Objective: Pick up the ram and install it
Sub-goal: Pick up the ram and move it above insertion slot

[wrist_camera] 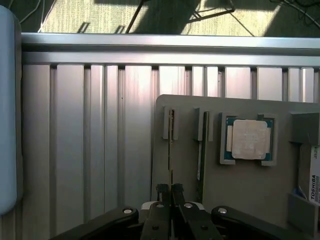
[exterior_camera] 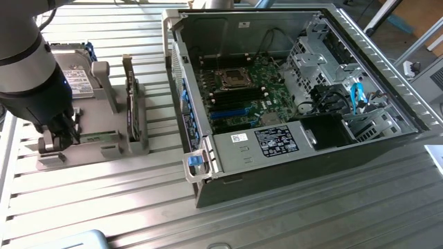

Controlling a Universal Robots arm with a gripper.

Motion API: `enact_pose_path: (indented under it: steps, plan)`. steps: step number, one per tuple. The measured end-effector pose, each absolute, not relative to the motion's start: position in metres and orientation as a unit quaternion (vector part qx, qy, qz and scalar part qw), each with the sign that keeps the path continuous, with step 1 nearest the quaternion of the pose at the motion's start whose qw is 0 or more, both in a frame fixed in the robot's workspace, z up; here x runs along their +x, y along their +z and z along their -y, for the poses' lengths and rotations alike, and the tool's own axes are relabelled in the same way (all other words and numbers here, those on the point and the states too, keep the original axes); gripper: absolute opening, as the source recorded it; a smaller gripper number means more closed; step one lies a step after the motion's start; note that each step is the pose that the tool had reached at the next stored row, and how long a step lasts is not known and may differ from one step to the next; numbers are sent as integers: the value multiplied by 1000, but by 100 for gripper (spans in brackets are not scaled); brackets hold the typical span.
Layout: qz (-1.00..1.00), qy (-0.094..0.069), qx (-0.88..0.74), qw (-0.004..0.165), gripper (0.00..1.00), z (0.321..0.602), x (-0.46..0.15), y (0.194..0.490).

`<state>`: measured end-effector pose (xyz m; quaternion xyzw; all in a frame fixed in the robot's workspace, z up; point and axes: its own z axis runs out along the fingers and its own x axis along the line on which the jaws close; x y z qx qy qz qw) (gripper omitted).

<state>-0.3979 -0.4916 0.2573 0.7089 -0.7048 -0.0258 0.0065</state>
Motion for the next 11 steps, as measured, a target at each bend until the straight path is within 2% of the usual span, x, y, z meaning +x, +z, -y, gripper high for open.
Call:
enact_pose_path:
  steps: [11]
  plan:
    - [705, -26, 709, 6, 13, 492, -398, 298]
